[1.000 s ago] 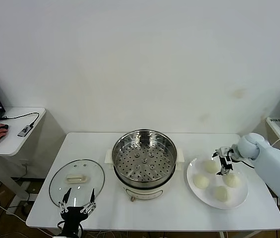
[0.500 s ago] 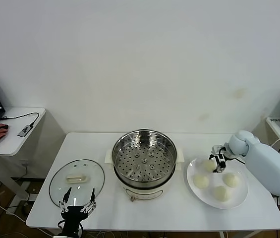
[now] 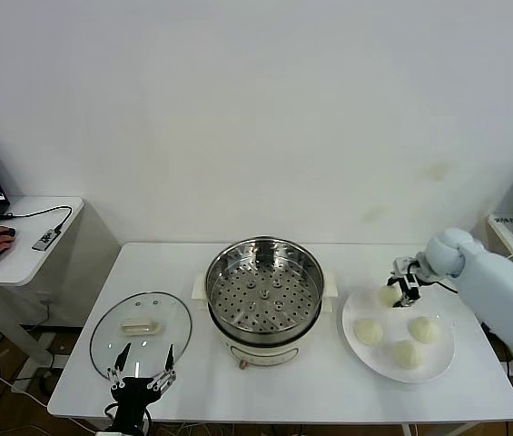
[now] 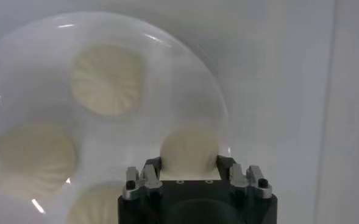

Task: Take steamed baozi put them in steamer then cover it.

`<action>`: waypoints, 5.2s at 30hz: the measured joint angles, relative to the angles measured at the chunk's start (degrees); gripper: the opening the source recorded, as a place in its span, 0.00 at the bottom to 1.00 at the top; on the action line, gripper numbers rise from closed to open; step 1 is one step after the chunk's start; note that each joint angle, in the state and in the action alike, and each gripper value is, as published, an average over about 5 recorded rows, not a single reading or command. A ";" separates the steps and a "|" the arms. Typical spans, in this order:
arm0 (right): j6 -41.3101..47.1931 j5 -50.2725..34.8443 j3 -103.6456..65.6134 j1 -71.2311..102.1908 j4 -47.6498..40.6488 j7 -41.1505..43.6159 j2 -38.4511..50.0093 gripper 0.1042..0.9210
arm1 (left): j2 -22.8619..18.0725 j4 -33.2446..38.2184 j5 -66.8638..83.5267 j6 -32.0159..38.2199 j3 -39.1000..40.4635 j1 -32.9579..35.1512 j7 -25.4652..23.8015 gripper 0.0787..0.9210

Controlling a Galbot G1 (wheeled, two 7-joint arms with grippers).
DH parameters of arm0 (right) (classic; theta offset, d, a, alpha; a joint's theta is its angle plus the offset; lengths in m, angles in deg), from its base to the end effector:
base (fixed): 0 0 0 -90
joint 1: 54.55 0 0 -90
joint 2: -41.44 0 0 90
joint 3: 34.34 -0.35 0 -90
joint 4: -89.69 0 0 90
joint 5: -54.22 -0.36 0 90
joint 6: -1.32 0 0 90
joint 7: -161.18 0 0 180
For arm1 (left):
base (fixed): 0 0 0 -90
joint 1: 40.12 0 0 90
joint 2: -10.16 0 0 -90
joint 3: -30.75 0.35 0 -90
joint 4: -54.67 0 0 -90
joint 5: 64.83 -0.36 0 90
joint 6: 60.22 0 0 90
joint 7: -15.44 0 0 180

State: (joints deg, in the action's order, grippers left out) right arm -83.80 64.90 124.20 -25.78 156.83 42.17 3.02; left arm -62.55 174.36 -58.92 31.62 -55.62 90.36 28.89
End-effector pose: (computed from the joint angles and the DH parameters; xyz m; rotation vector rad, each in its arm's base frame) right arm 0.5373 -0.1919 -0.1565 1.1855 -1.4773 1.5150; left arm 0.1272 0.0321 -0.3318 0.0266 -2.9741 -0.1862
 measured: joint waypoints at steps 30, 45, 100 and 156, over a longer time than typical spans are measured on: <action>-15.54 -18.71 30.12 -28.77 0.80 -6.79 -23.62 0.59 | 1.47 -0.13 1.93 -0.19 -0.92 -1.52 0.16 0.88; -28.73 -4.79 32.69 -25.31 -5.49 -9.00 -31.86 0.60 | 1.46 -0.09 1.90 -0.18 -1.42 -1.46 0.31 0.88; 10.53 -19.96 33.97 -28.25 24.14 -2.01 7.70 0.88 | 3.17 0.10 3.03 -0.77 -2.85 -2.51 0.64 0.88; 11.29 -4.64 11.28 4.60 11.89 -4.49 0.70 0.55 | 2.27 0.32 2.76 -0.95 -4.42 -1.28 0.59 0.88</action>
State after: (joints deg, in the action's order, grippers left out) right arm -72.51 60.26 135.48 -21.18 168.72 37.68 3.73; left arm -60.27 174.68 -56.16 30.67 -60.05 89.07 29.49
